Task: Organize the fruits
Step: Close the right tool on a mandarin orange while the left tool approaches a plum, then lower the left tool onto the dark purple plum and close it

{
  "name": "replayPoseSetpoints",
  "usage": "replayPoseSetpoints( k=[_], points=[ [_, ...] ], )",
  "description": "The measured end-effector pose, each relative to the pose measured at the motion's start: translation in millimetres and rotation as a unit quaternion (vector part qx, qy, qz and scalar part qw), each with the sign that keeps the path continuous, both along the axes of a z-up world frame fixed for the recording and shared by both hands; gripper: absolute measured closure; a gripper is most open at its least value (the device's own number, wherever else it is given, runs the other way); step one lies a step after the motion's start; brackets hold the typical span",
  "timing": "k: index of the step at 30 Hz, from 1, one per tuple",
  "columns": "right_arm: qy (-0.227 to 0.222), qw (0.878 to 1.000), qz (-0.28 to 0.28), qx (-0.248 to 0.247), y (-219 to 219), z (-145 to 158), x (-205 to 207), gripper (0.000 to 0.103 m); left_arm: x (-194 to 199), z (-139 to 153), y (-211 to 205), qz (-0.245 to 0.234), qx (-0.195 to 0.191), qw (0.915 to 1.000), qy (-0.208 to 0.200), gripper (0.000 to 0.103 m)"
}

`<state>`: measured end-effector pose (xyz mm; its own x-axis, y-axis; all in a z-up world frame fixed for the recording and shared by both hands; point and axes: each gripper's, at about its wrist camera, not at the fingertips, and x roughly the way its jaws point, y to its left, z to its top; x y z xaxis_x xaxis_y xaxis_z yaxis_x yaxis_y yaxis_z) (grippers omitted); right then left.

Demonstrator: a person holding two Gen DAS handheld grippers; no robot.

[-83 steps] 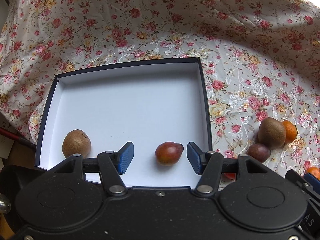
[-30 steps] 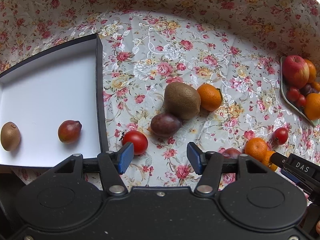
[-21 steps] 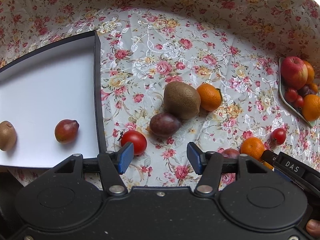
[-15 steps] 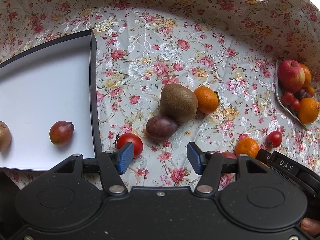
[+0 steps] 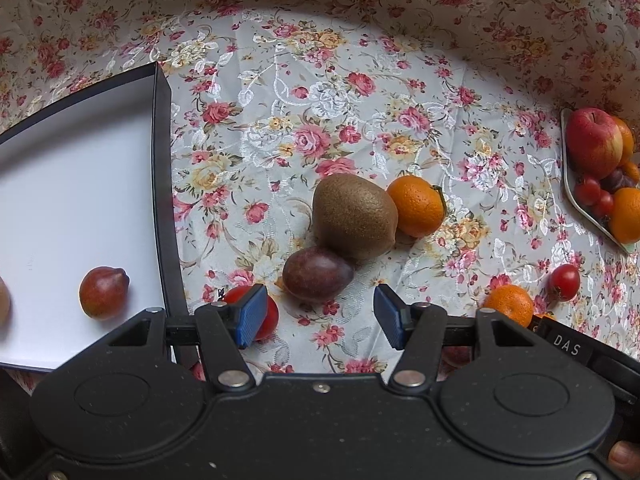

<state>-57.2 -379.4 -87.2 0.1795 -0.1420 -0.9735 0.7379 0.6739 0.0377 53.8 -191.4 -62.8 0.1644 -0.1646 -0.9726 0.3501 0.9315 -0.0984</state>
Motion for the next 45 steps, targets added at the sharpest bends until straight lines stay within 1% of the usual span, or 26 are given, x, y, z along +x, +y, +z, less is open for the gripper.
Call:
replayPoseSetpoints(
  k=[7, 11, 15, 19, 21, 25, 26, 29, 35, 36, 37, 39, 42, 43, 45],
  points=[
    [-0.001, 1.0, 0.005, 0.003, -2.0, 0.4, 1.5, 0.058, 1.1, -4.7, -5.4, -0.014, -0.005, 0.9999, 0.002, 0.04],
    [-0.01, 1.0, 0.0, 0.017, -3.9, 2.3, -0.5, 0.058, 1.9, -7.8, -8.5, -0.017, -0.007, 0.9998, 0.002, 0.04],
    [-0.017, 1.0, -0.006, 0.021, -5.0, 5.0, -3.3, 0.058, 0.0, -11.0, -13.5, -0.019, 0.003, 0.9998, -0.01, 0.039],
    [-0.018, 1.0, -0.009, 0.022, -7.4, 7.1, -7.7, 0.058, -1.4, -14.5, -17.9, -0.019, 0.016, 0.9995, -0.018, 0.041],
    [-0.021, 0.999, -0.011, 0.024, -9.3, 8.7, -10.6, 0.058, -0.5, -17.8, -18.2, -0.014, 0.016, 0.9997, -0.011, 0.042],
    [-0.027, 0.999, -0.016, 0.022, -13.8, 12.9, -15.9, 0.058, 3.6, -29.3, -16.5, 0.004, 0.001, 0.9995, 0.032, 0.043],
    [-0.028, 0.999, -0.018, 0.023, -15.2, 13.8, -17.4, 0.058, 3.6, -30.3, -16.7, 0.007, -0.001, 0.9994, 0.034, 0.043],
    [-0.031, 0.999, -0.022, 0.026, -19.2, 16.3, -22.1, 0.058, 3.0, -29.7, -18.1, 0.004, -0.003, 0.9996, 0.029, 0.042],
    [-0.039, 0.999, -0.024, 0.027, -24.1, 22.9, -30.8, 0.058, 2.2, -32.1, -20.6, 0.005, 0.007, 0.9998, 0.02, 0.043],
    [-0.04, 0.998, -0.026, 0.028, -24.7, 23.6, -32.2, 0.058, 1.6, -31.4, -21.0, 0.006, 0.008, 0.9998, 0.019, 0.046],
    [-0.041, 0.998, -0.027, 0.029, -25.4, 24.3, -33.5, 0.058, 0.6, -29.8, -22.5, 0.007, 0.006, 0.9998, 0.019, 0.052],
    [-0.044, 0.998, -0.029, 0.029, -26.5, 26.8, -36.0, 0.058, -1.2, -27.5, -24.0, 0.006, -0.011, 0.9995, 0.03, 0.053],
    [-0.048, 0.998, -0.031, 0.03, -26.6, 29.7, -38.1, 0.058, -4.2, -27.8, -26.4, 0.006, -0.042, 0.997, 0.064, 0.054],
    [-0.049, 0.998, -0.031, 0.03, -26.4, 30.5, -38.7, 0.058, -6.1, -27.3, -28.0, 0.004, -0.048, 0.9964, 0.07, 0.054],
    [-0.05, 0.998, -0.031, 0.029, -26.0, 31.6, -39.7, 0.058, -10.4, -27.6, -32.7, -0.003, -0.045, 0.9967, 0.067, 0.055]
  ],
)
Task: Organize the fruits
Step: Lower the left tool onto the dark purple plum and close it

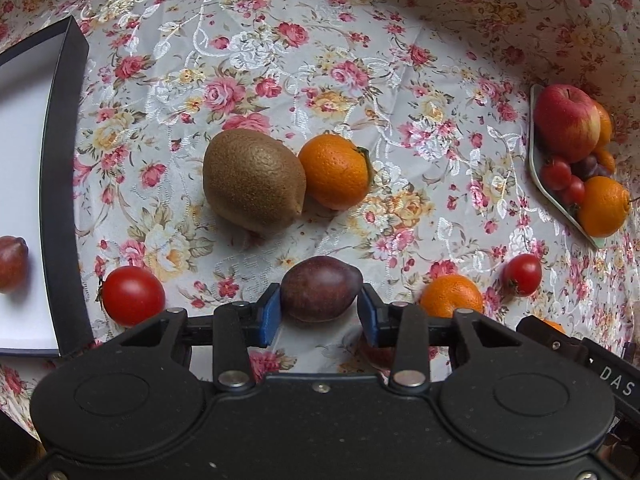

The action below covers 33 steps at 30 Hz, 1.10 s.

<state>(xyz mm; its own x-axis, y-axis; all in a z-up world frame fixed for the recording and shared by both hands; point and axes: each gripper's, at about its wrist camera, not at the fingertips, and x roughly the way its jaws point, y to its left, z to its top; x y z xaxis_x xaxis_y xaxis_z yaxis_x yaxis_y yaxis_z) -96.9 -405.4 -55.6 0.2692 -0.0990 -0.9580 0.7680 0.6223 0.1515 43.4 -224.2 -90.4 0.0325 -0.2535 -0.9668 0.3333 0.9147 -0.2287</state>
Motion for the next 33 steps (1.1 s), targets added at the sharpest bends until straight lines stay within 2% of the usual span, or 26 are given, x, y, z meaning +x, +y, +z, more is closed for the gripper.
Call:
replayPoseSetpoints(
  k=[9, 15, 17, 19, 28, 30, 32, 33],
  points=[
    [-0.004, 1.0, 0.001, -0.005, 3.8, 5.7, -2.1, 0.058, -3.8, 3.0, -3.6, -0.006, 0.003, 0.9999, -0.013, 0.055],
    [0.002, 1.0, 0.005, -0.005, 5.5, 2.8, -4.2, 0.058, -4.0, -0.6, -1.1, -0.005, 0.02, 0.9997, -0.012, 0.055],
    [0.004, 1.0, 0.002, -0.004, 4.4, 1.9, -5.3, 0.058, -4.0, 0.2, -2.0, -0.008, 0.023, 0.9996, -0.017, 0.053],
    [0.004, 1.0, 0.0, -0.005, 2.8, 1.0, -6.2, 0.058, -3.9, -0.2, -3.5, -0.008, 0.027, 0.9994, -0.022, 0.046],
    [0.005, 1.0, -0.002, 0.001, -1.0, -1.7, -7.0, 0.058, -2.4, -3.8, -10.9, -0.008, 0.037, 0.9987, -0.035, 0.041],
    [0.003, 1.0, -0.003, 0.001, -1.9, -0.7, -7.6, 0.058, -3.3, -4.1, -12.1, -0.009, 0.04, 0.9984, -0.04, 0.042],
    [0.002, 1.0, -0.004, 0.001, -2.2, 0.4, -8.2, 0.058, -3.8, -3.9, -11.9, -0.007, 0.043, 0.9981, -0.044, 0.047],
    [0.002, 1.0, -0.006, 0.0, -2.2, 1.2, -8.5, 0.058, -4.5, -3.7, -14.5, -0.008, 0.044, 0.9977, -0.05, 0.054]
  ],
)
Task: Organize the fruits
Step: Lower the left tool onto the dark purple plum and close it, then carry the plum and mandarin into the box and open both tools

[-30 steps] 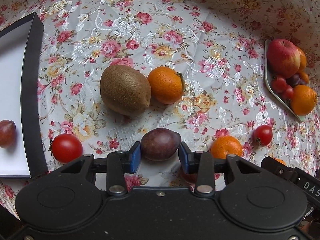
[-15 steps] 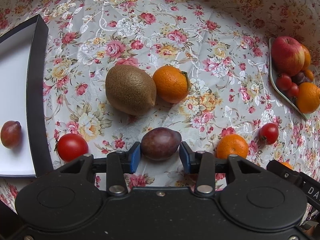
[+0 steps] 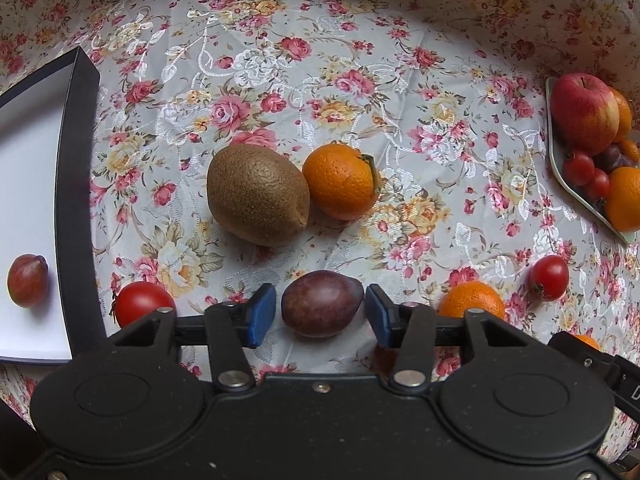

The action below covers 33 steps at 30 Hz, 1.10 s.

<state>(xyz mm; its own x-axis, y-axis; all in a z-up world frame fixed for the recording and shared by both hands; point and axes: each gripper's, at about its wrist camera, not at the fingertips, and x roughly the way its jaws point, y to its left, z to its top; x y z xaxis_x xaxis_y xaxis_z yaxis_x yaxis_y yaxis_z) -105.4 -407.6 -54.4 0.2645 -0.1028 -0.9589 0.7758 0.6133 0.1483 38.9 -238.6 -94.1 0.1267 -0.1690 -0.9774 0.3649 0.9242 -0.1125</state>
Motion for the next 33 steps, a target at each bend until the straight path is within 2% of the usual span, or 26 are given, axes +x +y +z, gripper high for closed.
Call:
replayPoseSetpoints(
  k=[5, 16, 26, 33],
  points=[
    [-0.005, 1.0, -0.001, -0.002, 3.8, 5.3, 1.7, 0.058, -1.1, 8.3, 6.3, 0.01, -0.012, 0.9999, -0.002, 0.054],
    [-0.009, 1.0, 0.027, -0.01, 30.3, 9.6, 25.5, 0.058, 3.0, 51.5, 27.5, 0.013, -0.029, 0.9968, -0.074, 0.054],
    [-0.031, 0.997, 0.066, -0.024, 74.6, 13.1, 71.8, 0.058, 29.1, 71.9, 81.4, 0.071, -0.018, 0.9911, -0.112, 0.054],
    [-0.076, 0.988, 0.123, -0.049, 125.8, 22.8, 114.9, 0.058, 50.2, 78.3, 134.1, 0.125, 0.003, 0.9832, -0.133, 0.054]
  ],
)
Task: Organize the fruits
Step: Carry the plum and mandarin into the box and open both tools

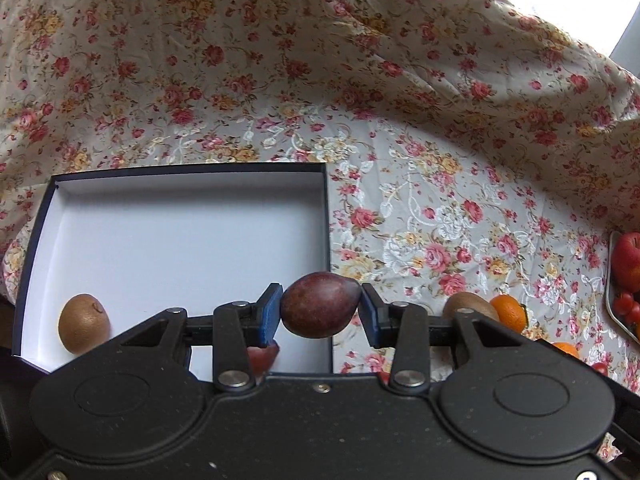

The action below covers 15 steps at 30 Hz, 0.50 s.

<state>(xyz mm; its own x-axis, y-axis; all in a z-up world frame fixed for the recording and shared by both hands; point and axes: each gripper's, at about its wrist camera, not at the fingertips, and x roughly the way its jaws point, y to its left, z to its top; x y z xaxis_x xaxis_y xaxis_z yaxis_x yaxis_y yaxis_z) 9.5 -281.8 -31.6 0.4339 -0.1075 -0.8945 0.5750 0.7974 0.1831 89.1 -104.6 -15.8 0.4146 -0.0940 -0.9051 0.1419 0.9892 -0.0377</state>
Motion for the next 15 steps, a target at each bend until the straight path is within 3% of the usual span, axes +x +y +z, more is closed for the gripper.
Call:
replayPoseSetpoints(
  k=[6, 15],
  points=[
    [-0.034, 0.998, 0.05, -0.015, 46.4, 6.8, 29.2, 0.058, 13.5, -0.2, 45.9, 0.038, 0.009, 0.9992, -0.003, 0.054],
    [-0.046, 0.991, 0.126, -0.005, 116.7, -1.2, 64.2, 0.058, 26.9, -12.3, 102.0, 0.085, 0.022, 0.996, 0.011, 0.054]
  ],
)
